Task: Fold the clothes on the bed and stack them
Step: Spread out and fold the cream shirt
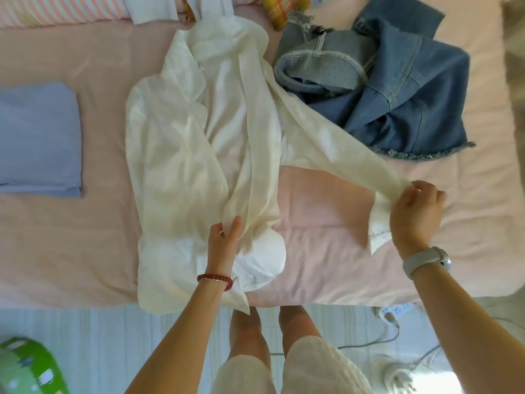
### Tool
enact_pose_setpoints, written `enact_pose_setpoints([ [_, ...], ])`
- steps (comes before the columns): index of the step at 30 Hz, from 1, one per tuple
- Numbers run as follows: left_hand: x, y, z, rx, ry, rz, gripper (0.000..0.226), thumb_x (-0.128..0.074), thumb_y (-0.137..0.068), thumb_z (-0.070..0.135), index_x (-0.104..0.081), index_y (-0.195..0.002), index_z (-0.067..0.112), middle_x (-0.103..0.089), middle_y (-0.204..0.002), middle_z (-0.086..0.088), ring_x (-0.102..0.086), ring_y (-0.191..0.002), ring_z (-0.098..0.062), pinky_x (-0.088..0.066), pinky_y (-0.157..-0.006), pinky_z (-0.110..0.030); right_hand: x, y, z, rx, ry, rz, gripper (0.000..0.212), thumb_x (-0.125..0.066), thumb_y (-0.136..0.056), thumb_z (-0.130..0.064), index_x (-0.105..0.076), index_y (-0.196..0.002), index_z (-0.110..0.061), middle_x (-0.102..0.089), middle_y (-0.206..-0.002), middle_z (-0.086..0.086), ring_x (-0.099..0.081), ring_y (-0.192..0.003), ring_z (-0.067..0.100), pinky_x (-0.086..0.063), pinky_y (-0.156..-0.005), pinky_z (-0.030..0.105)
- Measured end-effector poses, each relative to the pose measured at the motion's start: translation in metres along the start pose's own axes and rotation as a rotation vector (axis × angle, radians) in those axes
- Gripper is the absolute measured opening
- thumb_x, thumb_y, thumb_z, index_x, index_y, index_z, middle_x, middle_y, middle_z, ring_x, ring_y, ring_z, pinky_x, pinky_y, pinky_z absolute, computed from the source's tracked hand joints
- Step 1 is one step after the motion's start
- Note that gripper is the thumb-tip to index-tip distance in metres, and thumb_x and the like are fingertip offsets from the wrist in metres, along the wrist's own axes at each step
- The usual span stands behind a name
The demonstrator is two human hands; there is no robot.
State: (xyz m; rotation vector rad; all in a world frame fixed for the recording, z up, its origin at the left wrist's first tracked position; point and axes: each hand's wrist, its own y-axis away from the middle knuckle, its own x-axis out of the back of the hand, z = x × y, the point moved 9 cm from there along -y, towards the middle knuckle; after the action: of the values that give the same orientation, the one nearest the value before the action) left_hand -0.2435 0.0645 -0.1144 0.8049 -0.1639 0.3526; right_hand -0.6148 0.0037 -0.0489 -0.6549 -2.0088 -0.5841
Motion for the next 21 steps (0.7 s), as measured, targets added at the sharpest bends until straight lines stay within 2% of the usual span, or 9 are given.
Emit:
enact_pose_setpoints([
  [1,-0.004,0.002,-0.001,-0.014,-0.027,-0.040,0.021,-0.064,-0.086,0.030,-0.053,-0.088,0.013,-0.054,-0.070,0.014,-0.050,-0.063,-0.001,-0.041,-0.062,-0.022,-0.006,0.000,-0.004,0.054,0.113,-0.026,0.040,-0.043,-0.088,-0.012,-0.047,-0.127,-0.004,-0.043,-0.129,0.022,-0.042,-0.115,0.039,-0.032,-0.090,0.040],
  [2,-0.004,0.003,-0.004,-0.036,-0.103,-0.048,0.043,-0.071,-0.080,0.034,-0.050,-0.111,0.014,-0.057,-0.094,0.012,-0.055,-0.081,-0.003,-0.047,-0.073,-0.025,-0.014,0.004,-0.008,0.110,0.198,-0.056,0.049,-0.049,-0.084,-0.009,-0.043,-0.133,-0.007,-0.038,-0.135,0.021,-0.037,-0.121,0.039,-0.027,-0.099,0.044],
  [4,-0.002,0.005,-0.007,-0.108,-0.385,-0.012,0.077,-0.075,-0.075,0.032,-0.031,-0.137,0.022,-0.038,-0.124,0.008,-0.045,-0.099,-0.006,-0.043,-0.083,-0.027,-0.034,0.024,-0.024,0.233,0.207,-0.121,0.057,-0.052,-0.080,-0.006,-0.040,-0.136,-0.008,-0.033,-0.141,0.021,-0.032,-0.128,0.041,-0.020,-0.107,0.050],
  [6,-0.003,0.009,0.000,-0.221,-0.644,0.046,0.048,-0.064,-0.083,0.023,-0.045,-0.127,0.018,-0.038,-0.124,0.002,-0.046,-0.095,-0.011,-0.041,-0.074,-0.025,-0.053,0.056,-0.044,0.383,0.102,-0.209,0.049,-0.050,-0.081,-0.005,-0.046,-0.130,-0.004,-0.041,-0.135,0.022,-0.041,-0.122,0.042,-0.032,-0.103,0.051],
  [8,0.001,0.008,0.002,-0.231,-0.684,0.099,0.014,-0.051,-0.091,0.017,-0.059,-0.098,0.007,-0.050,-0.108,-0.005,-0.050,-0.094,-0.016,-0.038,-0.071,-0.025,-0.081,0.097,-0.058,0.501,0.026,-0.428,0.043,-0.049,-0.087,-0.012,-0.049,-0.129,-0.005,-0.050,-0.129,0.018,-0.050,-0.115,0.035,-0.044,-0.096,0.045],
  [11,0.004,0.002,-0.004,-0.125,-0.428,0.017,0.028,-0.045,-0.095,0.014,-0.047,-0.068,0.009,-0.042,-0.069,0.000,-0.038,-0.065,-0.014,-0.031,-0.063,-0.027,-0.128,0.157,-0.052,0.408,-0.044,-0.961,0.049,-0.052,-0.093,-0.028,-0.039,-0.138,-0.013,-0.047,-0.135,0.002,-0.042,-0.126,0.019,-0.032,-0.104,0.027],
  [13,-0.001,0.006,-0.007,-0.018,-0.180,-0.102,0.031,-0.047,-0.095,0.017,-0.037,-0.066,0.011,-0.031,-0.063,-0.003,-0.031,-0.060,-0.014,-0.028,-0.058,-0.026,-0.139,0.178,-0.048,0.319,-0.143,-1.139,0.040,-0.056,-0.091,-0.025,-0.050,-0.129,-0.014,-0.057,-0.119,-0.001,-0.051,-0.112,0.014,-0.037,-0.093,0.015],
  [17,-0.009,0.015,-0.003,0.071,0.197,-0.265,0.024,-0.054,-0.091,0.031,-0.056,-0.088,0.007,-0.050,-0.090,-0.008,-0.047,-0.084,-0.024,-0.039,-0.078,-0.040,-0.131,0.174,-0.043,0.252,-0.171,-1.084,0.016,-0.044,-0.093,-0.011,-0.060,-0.090,-0.009,-0.059,-0.077,0.001,-0.050,-0.066,0.012,-0.043,-0.063,0.017],
  [21,0.013,0.009,0.009,0.017,0.473,-0.017,0.027,-0.044,-0.098,0.012,-0.050,-0.072,0.010,-0.051,-0.081,-0.005,-0.052,-0.079,-0.017,-0.046,-0.074,-0.031,-0.062,0.116,-0.029,0.182,-0.374,-0.521,0.017,-0.037,-0.097,-0.013,-0.051,-0.095,-0.003,-0.048,-0.069,-0.007,-0.043,-0.061,0.007,-0.029,-0.058,0.024],
])
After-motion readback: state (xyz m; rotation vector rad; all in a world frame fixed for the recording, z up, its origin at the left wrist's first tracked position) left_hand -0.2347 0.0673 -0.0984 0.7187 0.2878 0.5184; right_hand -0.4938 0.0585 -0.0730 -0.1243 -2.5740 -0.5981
